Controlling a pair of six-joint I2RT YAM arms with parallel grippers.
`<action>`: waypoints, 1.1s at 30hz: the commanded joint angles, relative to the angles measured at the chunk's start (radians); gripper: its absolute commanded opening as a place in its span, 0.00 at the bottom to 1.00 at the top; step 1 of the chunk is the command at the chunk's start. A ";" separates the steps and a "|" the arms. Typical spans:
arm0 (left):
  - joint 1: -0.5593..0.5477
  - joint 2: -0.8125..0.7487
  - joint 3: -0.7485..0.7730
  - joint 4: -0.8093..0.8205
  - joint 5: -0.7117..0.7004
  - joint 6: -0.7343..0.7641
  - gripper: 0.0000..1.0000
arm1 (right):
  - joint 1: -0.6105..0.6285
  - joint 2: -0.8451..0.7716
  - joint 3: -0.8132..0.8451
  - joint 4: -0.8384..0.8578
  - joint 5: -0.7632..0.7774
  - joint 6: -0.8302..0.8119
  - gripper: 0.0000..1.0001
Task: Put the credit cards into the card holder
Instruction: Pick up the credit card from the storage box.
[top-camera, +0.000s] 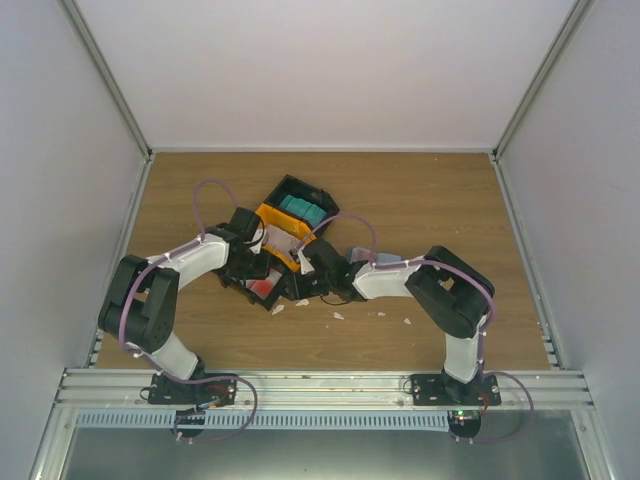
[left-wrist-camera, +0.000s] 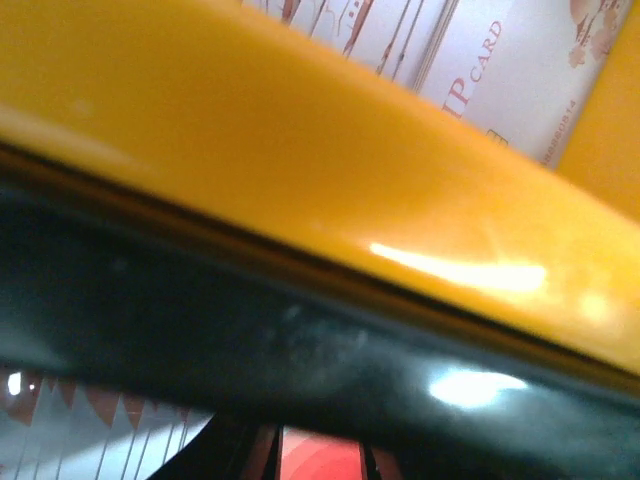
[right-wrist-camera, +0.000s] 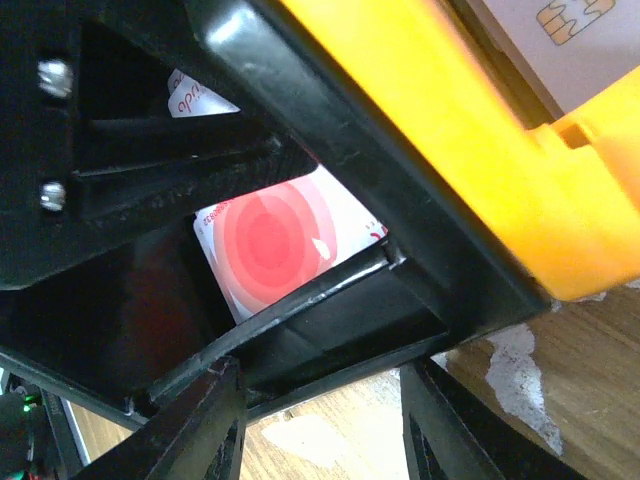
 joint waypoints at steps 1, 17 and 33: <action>-0.007 -0.055 -0.007 -0.042 0.112 -0.001 0.23 | 0.015 0.030 0.038 0.002 0.004 -0.012 0.42; -0.005 -0.151 -0.018 -0.123 0.207 0.002 0.18 | 0.015 0.037 0.044 -0.007 0.014 0.000 0.40; -0.006 -0.111 -0.036 -0.107 0.174 0.025 0.26 | 0.015 0.035 0.039 -0.017 0.023 0.008 0.40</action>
